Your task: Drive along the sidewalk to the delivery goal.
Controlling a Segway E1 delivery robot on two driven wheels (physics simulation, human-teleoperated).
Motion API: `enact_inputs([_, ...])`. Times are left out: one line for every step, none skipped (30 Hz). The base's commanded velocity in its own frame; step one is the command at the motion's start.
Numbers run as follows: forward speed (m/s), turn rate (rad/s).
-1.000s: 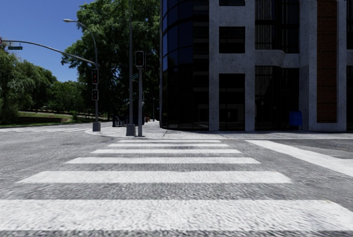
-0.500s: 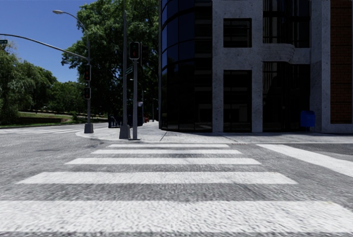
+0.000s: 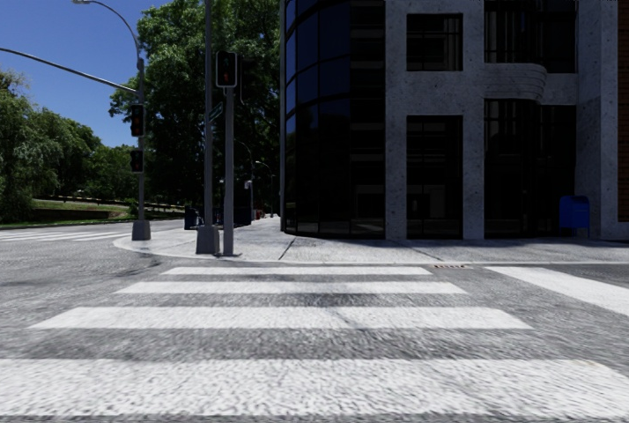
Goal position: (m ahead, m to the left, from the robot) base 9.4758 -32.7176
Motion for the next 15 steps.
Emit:
enact_inputs([2.00, 0.00])
enact_inputs([2.00, 0.00])
enact_inputs([2.00, 0.00])
enact_inputs([2.00, 0.00])
enact_inputs([2.00, 0.00])
enact_inputs([2.00, 0.00])
enact_inputs([2.00, 0.00])
enact_inputs([2.00, 0.00])
enact_inputs([2.00, 0.00])
enact_inputs([2.00, -0.06])
enact_inputs([2.00, -0.14])
enact_inputs([2.00, -0.14])
enact_inputs([2.00, -0.19])
enact_inputs([2.00, -0.21])
enact_inputs([2.00, -0.21])
